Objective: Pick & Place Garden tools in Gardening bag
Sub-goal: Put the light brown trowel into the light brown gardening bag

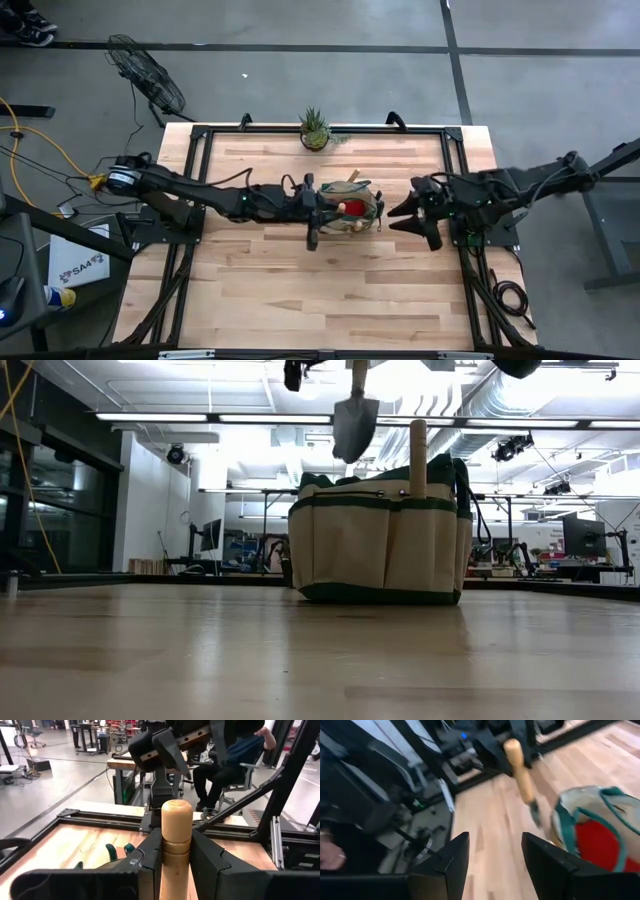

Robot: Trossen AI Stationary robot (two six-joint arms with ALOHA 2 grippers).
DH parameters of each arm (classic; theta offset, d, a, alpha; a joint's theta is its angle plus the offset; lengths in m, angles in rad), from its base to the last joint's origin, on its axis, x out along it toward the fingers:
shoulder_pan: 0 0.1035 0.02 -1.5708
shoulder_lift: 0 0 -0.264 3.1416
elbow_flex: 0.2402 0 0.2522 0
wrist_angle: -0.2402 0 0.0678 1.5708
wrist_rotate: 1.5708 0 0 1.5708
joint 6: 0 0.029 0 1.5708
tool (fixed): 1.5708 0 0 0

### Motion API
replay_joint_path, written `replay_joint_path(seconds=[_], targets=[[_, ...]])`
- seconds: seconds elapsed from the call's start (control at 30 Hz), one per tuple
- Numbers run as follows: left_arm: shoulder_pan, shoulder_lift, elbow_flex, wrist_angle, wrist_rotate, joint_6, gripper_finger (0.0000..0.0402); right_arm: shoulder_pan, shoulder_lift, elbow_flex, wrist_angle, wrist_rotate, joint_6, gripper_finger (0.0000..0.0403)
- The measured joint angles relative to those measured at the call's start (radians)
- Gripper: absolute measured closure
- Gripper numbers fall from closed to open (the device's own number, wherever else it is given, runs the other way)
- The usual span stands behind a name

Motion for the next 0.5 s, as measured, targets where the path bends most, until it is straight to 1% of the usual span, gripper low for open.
replay_joint_path(seconds=[0.1,0.23,0.37,0.5], targets=[[0.000,0.029,0.001,0.031,-0.003,0.009,0.0335,0.029,-0.039,-0.065,0.106,0.000,0.004,0.0229],[0.000,0.072,0.001,0.049,-0.050,0.009,0.0335,0.069,-0.074,-0.118,0.181,0.014,-0.004,0.0229],[0.000,0.092,0.000,0.065,-0.059,0.005,0.0335,0.118,-0.121,-0.153,0.183,0.090,0.014,0.0229],[0.000,0.095,0.000,0.060,-0.097,0.003,0.0335,0.169,-0.184,-0.187,0.183,0.167,0.021,0.0229]])
